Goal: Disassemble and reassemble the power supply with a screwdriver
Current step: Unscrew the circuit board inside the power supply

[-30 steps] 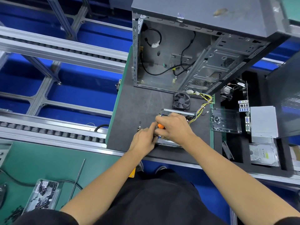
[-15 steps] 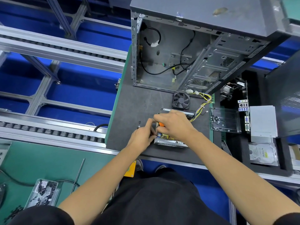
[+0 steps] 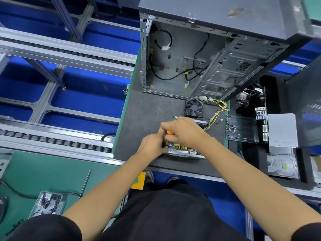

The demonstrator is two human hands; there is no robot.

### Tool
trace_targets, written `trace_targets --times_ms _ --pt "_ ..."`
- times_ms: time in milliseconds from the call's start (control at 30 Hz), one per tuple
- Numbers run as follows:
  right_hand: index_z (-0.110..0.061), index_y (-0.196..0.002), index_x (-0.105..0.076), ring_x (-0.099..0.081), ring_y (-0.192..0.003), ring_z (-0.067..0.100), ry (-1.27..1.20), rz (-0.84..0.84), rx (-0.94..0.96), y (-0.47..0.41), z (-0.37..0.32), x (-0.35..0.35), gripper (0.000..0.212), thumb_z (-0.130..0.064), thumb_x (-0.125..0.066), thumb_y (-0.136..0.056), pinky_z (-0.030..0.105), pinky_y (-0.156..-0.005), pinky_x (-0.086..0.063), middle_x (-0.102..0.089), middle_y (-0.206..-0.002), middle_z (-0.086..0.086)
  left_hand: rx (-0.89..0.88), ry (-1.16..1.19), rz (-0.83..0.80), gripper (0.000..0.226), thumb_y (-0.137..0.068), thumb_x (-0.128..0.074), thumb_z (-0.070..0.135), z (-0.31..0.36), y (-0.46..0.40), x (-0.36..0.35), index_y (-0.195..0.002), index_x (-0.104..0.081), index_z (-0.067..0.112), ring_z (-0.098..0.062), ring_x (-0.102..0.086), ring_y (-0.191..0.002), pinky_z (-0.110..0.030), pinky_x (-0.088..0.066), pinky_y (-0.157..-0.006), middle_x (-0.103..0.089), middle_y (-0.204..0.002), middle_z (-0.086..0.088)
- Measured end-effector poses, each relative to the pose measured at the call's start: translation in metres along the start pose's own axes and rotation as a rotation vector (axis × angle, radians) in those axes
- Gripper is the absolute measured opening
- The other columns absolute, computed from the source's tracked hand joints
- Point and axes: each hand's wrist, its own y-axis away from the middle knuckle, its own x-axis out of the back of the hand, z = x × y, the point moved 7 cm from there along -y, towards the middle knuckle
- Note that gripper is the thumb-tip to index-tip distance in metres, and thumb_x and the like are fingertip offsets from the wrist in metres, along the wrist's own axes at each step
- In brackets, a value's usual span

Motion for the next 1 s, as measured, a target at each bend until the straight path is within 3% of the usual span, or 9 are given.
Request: trace_targets --times_ms 100,167,300,433,533,600,667,800,1000 --pt "-0.021 -0.082 -0.041 -0.047 -0.059 0.028 0.035 0.068 -0.01 0.001 0.003 0.006 0.015 -0.036 -0.042 -0.079 0.032 -0.06 -0.023 -0.062 -0.07 -0.003 -0.042 0.02 0.011 0.058 -0.076 -0.076 0.027 0.006 0.002 0.008 -0.108 -0.028 0.031 -0.026 -0.066 -0.067 -0.029 -0.036 -0.054 -0.053 -0.067 0.015" --pt "-0.021 -0.083 -0.044 -0.048 -0.058 0.027 0.066 0.086 0.011 0.004 0.004 0.007 0.018 -0.038 -0.037 -0.078 0.031 -0.059 -0.024 -0.063 -0.07 -0.004 -0.032 0.02 0.009 0.058 -0.076 -0.076 0.027 0.006 0.003 0.008 -0.107 -0.027 0.032 -0.025 -0.067 -0.069 -0.027 -0.035 -0.054 -0.043 -0.062 0.021" --pt "-0.022 -0.084 -0.049 -0.051 -0.058 0.029 0.08 0.074 0.075 0.008 0.002 0.004 0.014 -0.033 -0.057 -0.08 0.033 -0.059 -0.04 -0.064 -0.073 -0.006 0.007 0.027 0.015 0.054 -0.079 -0.075 0.034 0.001 0.005 0.005 -0.107 -0.029 0.03 -0.025 -0.067 -0.075 -0.029 -0.036 -0.059 -0.063 -0.076 0.011" --pt "-0.023 -0.088 -0.049 -0.052 -0.064 0.028 0.079 0.03 0.086 0.007 0.0 0.001 0.013 -0.034 -0.053 -0.084 0.038 -0.071 -0.047 -0.064 -0.081 -0.006 0.024 0.03 0.054 0.054 -0.08 -0.075 0.035 0.003 0.009 0.007 -0.105 -0.027 0.03 -0.027 -0.068 -0.073 -0.028 -0.036 -0.058 -0.065 -0.074 0.009" --pt "-0.026 -0.082 -0.035 -0.04 -0.056 0.025 0.043 0.112 0.106 0.008 -0.005 0.006 0.026 -0.028 -0.061 -0.079 0.032 -0.063 -0.039 -0.062 -0.074 -0.006 0.064 0.058 0.071 0.055 -0.08 -0.075 0.038 0.0 0.014 0.007 -0.11 -0.03 0.027 -0.023 -0.068 -0.069 -0.026 -0.034 -0.057 -0.042 -0.058 0.024" --pt "-0.026 -0.081 -0.033 -0.036 -0.054 0.023 0.041 0.158 0.102 0.009 -0.006 0.009 0.031 -0.026 -0.064 -0.076 0.028 -0.063 -0.029 -0.062 -0.07 -0.006 0.066 0.082 0.078 0.053 -0.081 -0.075 0.038 -0.002 0.016 0.005 -0.111 -0.032 0.027 -0.019 -0.067 -0.068 -0.025 -0.035 -0.057 -0.039 -0.058 0.027" --pt "-0.024 -0.08 -0.038 -0.038 -0.054 0.023 0.045 0.164 0.082 0.009 -0.004 0.008 0.027 -0.027 -0.064 -0.076 0.027 -0.063 -0.027 -0.062 -0.069 -0.007 0.064 0.08 0.083 0.052 -0.081 -0.074 0.039 -0.002 0.017 0.005 -0.111 -0.034 0.026 -0.018 -0.068 -0.068 -0.025 -0.038 -0.057 -0.043 -0.061 0.026" --pt "-0.022 -0.083 -0.045 -0.048 -0.059 0.027 0.041 0.076 0.088 0.007 -0.006 -0.001 0.012 -0.031 -0.051 -0.08 0.034 -0.065 -0.042 -0.062 -0.075 -0.006 0.051 0.04 0.082 0.051 -0.081 -0.072 0.04 -0.001 0.016 0.005 -0.109 -0.031 0.029 -0.024 -0.067 -0.067 -0.026 -0.035 -0.057 -0.052 -0.066 0.016" --pt "-0.021 -0.089 -0.052 -0.053 -0.068 0.03 0.081 -0.009 0.061 0.005 -0.002 -0.006 0.014 -0.033 -0.056 -0.088 0.04 -0.073 -0.046 -0.066 -0.084 -0.004 0.018 -0.033 -0.014 0.034 -0.087 -0.065 0.04 0.001 0.005 0.002 -0.105 -0.039 0.027 -0.029 -0.067 -0.075 -0.03 -0.038 -0.058 -0.068 -0.081 0.0"
